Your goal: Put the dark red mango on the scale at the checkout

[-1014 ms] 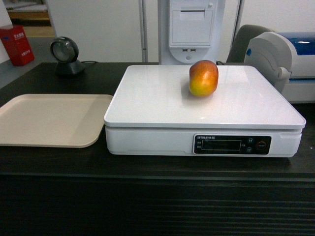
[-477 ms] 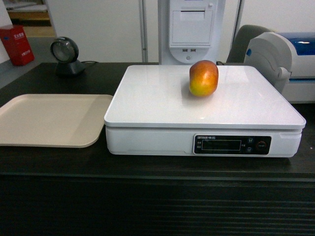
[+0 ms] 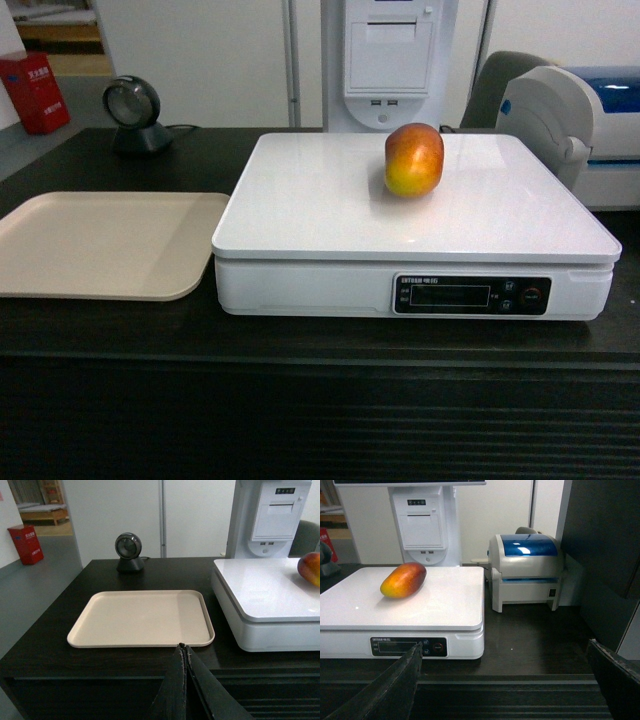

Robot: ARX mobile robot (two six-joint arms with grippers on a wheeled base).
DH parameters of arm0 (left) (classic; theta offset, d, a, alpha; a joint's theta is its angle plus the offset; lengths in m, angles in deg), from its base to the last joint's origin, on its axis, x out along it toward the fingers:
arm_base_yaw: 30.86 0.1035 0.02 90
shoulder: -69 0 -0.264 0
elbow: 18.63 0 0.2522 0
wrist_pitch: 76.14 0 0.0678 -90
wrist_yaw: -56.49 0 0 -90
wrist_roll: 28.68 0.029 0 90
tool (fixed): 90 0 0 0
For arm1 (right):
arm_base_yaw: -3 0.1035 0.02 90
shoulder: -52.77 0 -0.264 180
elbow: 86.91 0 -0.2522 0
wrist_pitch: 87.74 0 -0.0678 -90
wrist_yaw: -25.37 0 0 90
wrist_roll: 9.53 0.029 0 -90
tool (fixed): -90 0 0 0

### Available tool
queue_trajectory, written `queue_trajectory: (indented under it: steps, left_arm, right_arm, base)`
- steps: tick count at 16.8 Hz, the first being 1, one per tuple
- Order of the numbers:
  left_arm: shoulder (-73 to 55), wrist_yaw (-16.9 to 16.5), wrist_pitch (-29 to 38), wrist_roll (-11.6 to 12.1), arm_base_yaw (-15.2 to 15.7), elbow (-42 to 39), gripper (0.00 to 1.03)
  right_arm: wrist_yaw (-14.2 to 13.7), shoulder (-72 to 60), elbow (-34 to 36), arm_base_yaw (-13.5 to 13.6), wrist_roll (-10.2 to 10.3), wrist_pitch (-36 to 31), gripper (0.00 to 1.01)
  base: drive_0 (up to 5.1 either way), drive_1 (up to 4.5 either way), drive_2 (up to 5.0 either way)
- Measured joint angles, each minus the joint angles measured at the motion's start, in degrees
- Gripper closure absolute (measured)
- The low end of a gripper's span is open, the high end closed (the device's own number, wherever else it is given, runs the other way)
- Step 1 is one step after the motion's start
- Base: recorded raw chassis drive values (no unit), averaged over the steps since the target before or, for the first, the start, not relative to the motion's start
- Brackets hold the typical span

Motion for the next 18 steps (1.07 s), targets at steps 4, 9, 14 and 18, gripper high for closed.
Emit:
queue_trajectory:
  steps: [4, 9, 14, 18]
  left_arm:
    - [0.0, 0.0, 0.3, -0.1, 0.0, 0.0, 0.93]
    - [0.0, 0.0, 0.2, -0.1, 0.0, 0.0, 0.28]
    - [0.0, 0.0, 0.2, -0.1, 0.0, 0.0, 0.06]
    - [0.0, 0.0, 0.2, 0.0, 0.0, 0.0, 0.05]
  right_arm:
    - [0.0, 0.0, 0.0, 0.0, 0.0, 0.0, 0.03]
    - [0.0, 0.0, 0.0, 0.0, 0.0, 0.0, 0.03]
    - [0.0, 0.0, 0.0, 0.0, 0.0, 0.0, 0.03]
    - [0.0, 0.0, 0.0, 0.0, 0.0, 0.0, 0.03]
  base:
    - [0.0, 0.00, 0.0]
    - [0.0, 0.00, 0.0]
    - [0.0, 0.00, 0.0]
    - [0.0, 0.00, 0.0]
